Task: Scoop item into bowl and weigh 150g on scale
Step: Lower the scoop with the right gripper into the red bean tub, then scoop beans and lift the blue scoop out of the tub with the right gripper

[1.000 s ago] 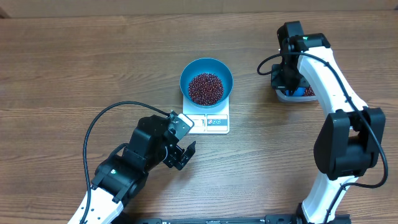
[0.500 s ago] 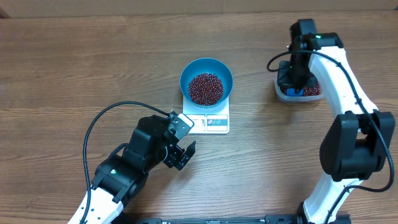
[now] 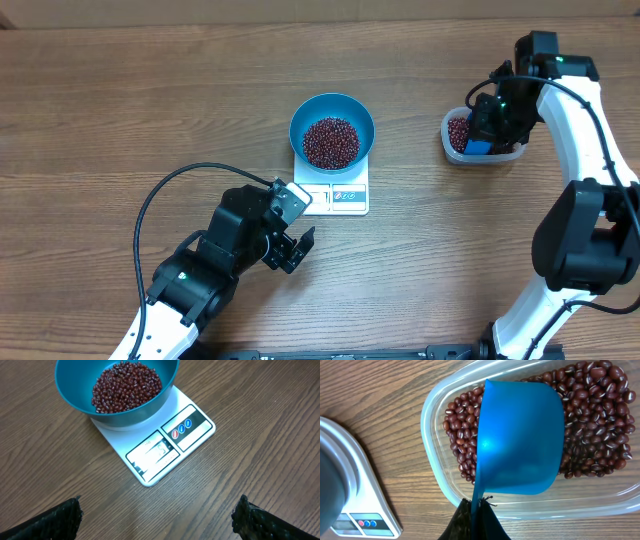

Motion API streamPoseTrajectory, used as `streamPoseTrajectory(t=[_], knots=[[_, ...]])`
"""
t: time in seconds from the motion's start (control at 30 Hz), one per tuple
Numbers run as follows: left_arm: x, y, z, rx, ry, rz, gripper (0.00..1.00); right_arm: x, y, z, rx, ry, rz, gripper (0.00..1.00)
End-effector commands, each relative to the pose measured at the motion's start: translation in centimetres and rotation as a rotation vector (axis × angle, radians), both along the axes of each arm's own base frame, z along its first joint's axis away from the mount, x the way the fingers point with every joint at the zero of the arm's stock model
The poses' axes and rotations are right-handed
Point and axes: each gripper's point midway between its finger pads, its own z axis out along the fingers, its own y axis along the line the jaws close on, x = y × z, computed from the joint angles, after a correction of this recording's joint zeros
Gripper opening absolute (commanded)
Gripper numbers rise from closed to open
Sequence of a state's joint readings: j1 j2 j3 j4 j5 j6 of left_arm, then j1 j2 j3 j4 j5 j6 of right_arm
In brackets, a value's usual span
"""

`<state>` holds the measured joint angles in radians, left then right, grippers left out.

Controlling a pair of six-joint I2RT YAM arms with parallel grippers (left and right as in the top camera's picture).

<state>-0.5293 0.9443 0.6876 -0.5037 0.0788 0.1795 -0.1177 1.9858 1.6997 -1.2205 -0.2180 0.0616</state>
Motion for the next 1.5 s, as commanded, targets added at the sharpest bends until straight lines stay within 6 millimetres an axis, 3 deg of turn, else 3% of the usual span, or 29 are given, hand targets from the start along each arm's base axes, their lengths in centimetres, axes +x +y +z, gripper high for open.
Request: streamPoseTrajectory(t=[0.0, 0.43, 1.17, 1.47], knots=[[-0.1, -0.1, 0.1, -0.013, 0.003, -0.008, 0.99, 0.1, 1.2, 0.8, 0.057, -0.027, 0.048, 0.04], [-0.1, -0.1, 0.1, -0.013, 0.003, -0.008, 1.0, -0.4, 2.0, -0.2, 0.135, 0.02, 0.041, 0.04], [-0.1, -0.1, 0.1, -0.013, 0.003, -0.008, 0.99, -1.6, -2.9, 0.1, 0.204, 0.044, -0.094, 0.04], [-0.1, -0.1, 0.1, -0.013, 0.003, -0.008, 0.99, -1.6, -3.7, 0.6, 0.27, 0.014, -0.098, 0.04]])
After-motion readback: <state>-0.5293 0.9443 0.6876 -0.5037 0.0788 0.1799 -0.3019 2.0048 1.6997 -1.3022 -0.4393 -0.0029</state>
